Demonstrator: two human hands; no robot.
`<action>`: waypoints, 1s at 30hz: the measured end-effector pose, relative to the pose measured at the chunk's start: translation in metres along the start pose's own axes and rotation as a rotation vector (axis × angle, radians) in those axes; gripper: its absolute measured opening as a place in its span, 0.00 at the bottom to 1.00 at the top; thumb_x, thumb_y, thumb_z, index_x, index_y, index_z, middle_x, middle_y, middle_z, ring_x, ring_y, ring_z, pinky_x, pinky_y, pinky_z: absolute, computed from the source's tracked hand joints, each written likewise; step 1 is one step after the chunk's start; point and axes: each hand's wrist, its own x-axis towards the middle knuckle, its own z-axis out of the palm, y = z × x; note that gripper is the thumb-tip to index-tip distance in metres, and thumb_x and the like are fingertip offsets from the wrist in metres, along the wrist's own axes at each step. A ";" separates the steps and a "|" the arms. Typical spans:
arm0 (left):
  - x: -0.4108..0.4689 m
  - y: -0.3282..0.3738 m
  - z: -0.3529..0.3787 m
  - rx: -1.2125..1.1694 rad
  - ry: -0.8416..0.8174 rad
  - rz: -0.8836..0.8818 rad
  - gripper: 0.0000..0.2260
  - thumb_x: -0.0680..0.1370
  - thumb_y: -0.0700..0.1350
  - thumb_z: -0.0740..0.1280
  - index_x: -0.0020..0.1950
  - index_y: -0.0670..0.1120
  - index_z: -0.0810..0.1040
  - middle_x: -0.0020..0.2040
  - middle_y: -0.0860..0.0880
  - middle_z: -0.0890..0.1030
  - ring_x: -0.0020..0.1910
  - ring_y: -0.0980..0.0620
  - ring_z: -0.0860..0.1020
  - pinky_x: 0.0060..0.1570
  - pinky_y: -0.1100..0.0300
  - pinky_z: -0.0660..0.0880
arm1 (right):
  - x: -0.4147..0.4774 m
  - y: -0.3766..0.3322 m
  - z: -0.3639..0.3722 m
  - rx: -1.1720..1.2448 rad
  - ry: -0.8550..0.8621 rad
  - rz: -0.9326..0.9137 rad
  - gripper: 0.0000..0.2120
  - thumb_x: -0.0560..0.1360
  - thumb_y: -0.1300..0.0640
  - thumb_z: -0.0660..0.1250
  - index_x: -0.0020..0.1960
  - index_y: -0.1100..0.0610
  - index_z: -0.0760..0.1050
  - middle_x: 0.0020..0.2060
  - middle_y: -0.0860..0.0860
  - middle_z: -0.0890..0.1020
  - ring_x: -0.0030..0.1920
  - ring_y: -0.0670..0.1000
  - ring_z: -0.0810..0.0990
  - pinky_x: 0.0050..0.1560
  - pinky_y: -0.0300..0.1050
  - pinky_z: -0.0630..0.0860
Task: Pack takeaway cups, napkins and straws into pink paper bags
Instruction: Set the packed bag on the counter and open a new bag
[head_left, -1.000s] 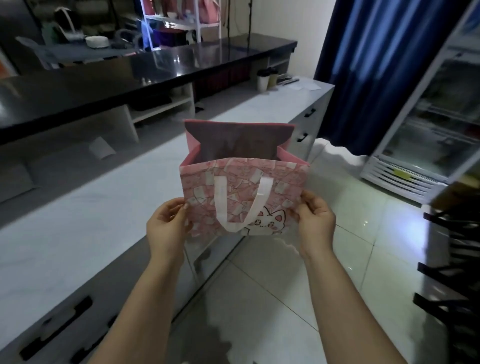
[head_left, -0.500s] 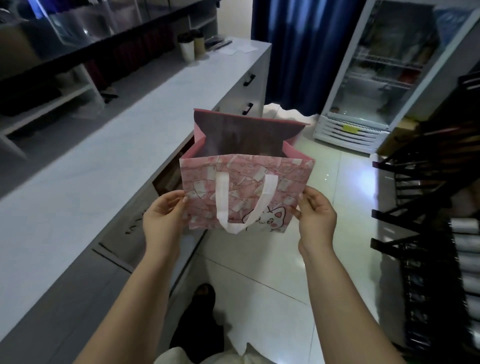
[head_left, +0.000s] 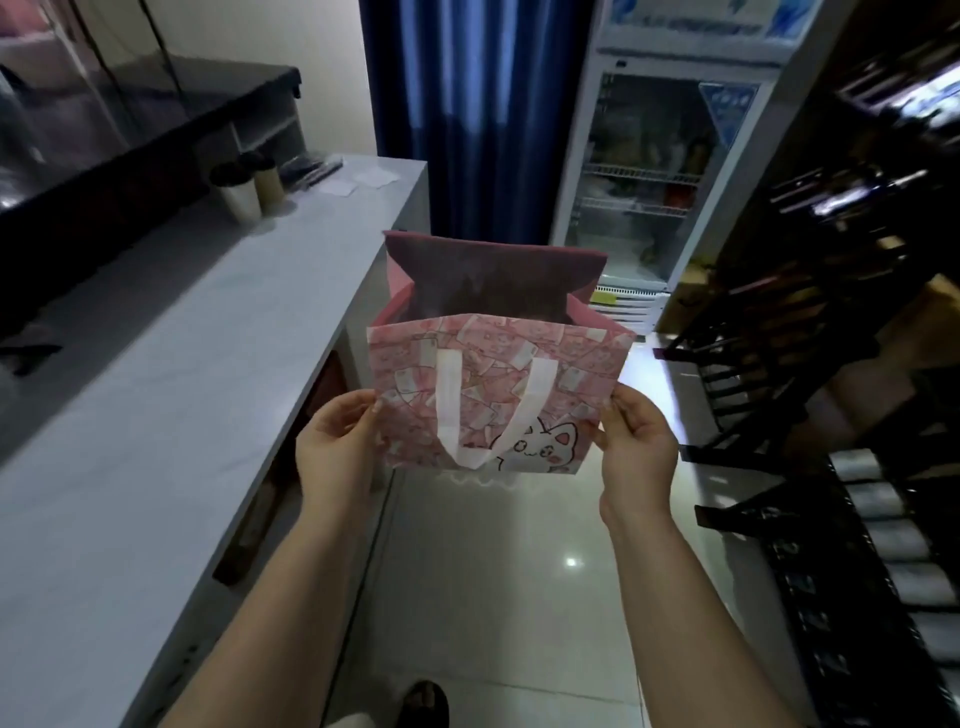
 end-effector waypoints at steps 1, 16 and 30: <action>0.020 0.004 0.003 0.008 -0.018 0.019 0.03 0.76 0.44 0.72 0.49 0.49 0.84 0.46 0.47 0.86 0.47 0.46 0.85 0.46 0.51 0.83 | 0.010 0.000 0.014 -0.001 0.000 -0.014 0.10 0.78 0.64 0.65 0.48 0.51 0.81 0.39 0.44 0.86 0.40 0.44 0.84 0.38 0.35 0.78; 0.215 -0.003 0.021 0.019 0.027 -0.017 0.03 0.77 0.40 0.71 0.48 0.47 0.83 0.45 0.49 0.85 0.47 0.47 0.84 0.47 0.52 0.82 | 0.126 0.051 0.169 -0.007 0.025 0.034 0.14 0.77 0.67 0.66 0.45 0.49 0.81 0.40 0.42 0.86 0.42 0.43 0.83 0.46 0.39 0.81; 0.367 0.024 0.055 -0.093 0.477 0.099 0.07 0.77 0.38 0.70 0.44 0.50 0.83 0.43 0.49 0.84 0.44 0.50 0.83 0.46 0.50 0.82 | 0.293 0.076 0.361 0.087 -0.400 0.109 0.10 0.78 0.69 0.64 0.49 0.56 0.79 0.38 0.43 0.86 0.39 0.41 0.83 0.41 0.35 0.79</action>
